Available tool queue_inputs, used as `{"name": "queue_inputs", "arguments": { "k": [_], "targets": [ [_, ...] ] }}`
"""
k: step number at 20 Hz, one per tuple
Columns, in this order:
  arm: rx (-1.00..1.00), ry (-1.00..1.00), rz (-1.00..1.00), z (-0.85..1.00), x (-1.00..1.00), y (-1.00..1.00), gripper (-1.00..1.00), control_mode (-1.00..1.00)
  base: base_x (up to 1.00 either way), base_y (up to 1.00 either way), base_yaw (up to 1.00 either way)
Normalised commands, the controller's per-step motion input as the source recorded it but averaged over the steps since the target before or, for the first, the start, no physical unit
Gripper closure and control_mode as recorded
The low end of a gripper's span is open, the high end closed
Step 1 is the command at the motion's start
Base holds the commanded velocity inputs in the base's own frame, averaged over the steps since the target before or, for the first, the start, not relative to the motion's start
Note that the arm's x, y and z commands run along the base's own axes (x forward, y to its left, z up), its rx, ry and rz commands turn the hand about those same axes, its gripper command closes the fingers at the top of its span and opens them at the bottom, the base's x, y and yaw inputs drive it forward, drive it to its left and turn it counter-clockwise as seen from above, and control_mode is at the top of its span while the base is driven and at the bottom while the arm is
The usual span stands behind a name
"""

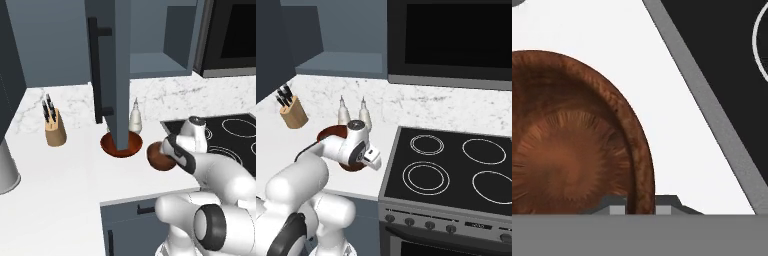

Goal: Pick up the bowls on the counter and stack them on top of one another in the open cabinet. Place the smaller bowl on top of the larger bowl.

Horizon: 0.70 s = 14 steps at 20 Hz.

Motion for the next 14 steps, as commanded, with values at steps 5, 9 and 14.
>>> {"name": "queue_inputs", "arguments": {
  "k": [5, 9, 14],
  "targets": [
    [0.00, -0.11, -0.15, 0.67, 0.05, 0.41, 1.00, -1.00, 0.00, 0.00, 0.00],
    [0.00, -0.03, -0.20, 0.04, 0.44, 0.65, 1.00, -1.00, 0.00, 0.00, 0.00],
    [0.06, 0.00, -0.22, 0.21, 0.65, 0.67, 1.00, -1.00, 0.00, 0.00, 0.00]
  ]
}}
